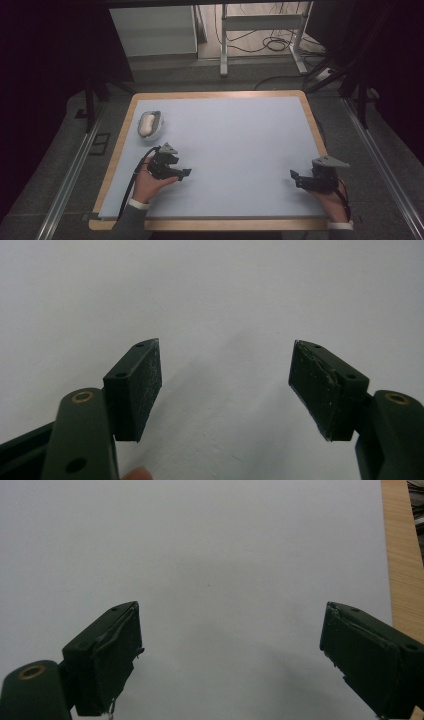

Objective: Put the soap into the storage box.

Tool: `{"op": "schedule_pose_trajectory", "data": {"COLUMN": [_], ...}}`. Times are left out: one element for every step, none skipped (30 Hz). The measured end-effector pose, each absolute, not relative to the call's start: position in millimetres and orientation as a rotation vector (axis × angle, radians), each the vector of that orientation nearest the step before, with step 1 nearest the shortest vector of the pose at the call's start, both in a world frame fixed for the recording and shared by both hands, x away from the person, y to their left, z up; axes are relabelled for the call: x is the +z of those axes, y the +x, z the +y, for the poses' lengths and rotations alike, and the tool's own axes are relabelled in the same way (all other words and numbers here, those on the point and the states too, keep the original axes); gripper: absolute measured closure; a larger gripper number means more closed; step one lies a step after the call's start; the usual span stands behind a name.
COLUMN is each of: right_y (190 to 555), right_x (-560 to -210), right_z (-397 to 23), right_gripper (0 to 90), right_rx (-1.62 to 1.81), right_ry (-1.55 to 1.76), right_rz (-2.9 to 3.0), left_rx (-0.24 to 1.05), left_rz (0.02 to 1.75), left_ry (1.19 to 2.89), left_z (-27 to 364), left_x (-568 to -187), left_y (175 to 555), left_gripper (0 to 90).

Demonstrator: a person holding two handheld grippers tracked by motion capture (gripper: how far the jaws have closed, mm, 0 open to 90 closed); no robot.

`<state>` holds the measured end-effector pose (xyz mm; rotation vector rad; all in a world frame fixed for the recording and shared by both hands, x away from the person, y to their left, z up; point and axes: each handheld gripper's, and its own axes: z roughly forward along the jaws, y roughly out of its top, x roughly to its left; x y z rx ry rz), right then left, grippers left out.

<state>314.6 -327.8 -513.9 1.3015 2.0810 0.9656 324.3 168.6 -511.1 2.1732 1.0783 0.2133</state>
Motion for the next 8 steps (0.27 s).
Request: {"op": "schedule_pose_trajectory", "data": {"right_y": [314.9, 315.1, 315.3, 315.5, 315.6, 315.8, 315.8, 315.7], "right_x": [-514.1, -514.3, -514.4, -514.6, -514.7, -515.0, -514.9, -514.7], "right_z": [-327.9, -328.1, -328.1, -327.8, -327.4, -326.8, -325.9, -324.7], "right_gripper": [9.6, 9.6, 9.6, 9.6, 9.6, 9.6, 9.5, 9.6], "right_rx": [0.968, 0.968, 0.966, 0.966, 0.966, 0.968, 0.970, 0.976], "right_ry": [1.303, 1.304, 1.304, 1.305, 1.304, 1.303, 1.302, 1.301], "right_rz": [2.080, 2.079, 2.080, 2.081, 2.083, 2.083, 2.085, 2.087], "left_rx": [0.215, 0.216, 0.221, 0.220, 0.219, 0.219, 0.218, 0.218], "left_rz": [1.080, 1.081, 1.081, 1.082, 1.081, 1.080, 1.078, 1.078], "left_ry": [2.172, 2.173, 2.175, 2.177, 2.179, 2.182, 2.185, 2.186], "left_z": [169.1, 169.3, 169.2, 169.0, 168.7, 168.5, 168.3, 168.2], "left_x": [-511.1, -511.3, -511.5, -511.7, -512.1, -512.5, -512.8, -513.1], "left_y": [324.2, 324.3, 324.3, 324.3, 324.5, 324.7, 324.9, 325.0], "left_gripper": [29.7, 29.6, 29.5, 29.5, 29.4, 29.4, 29.3, 29.1]}}
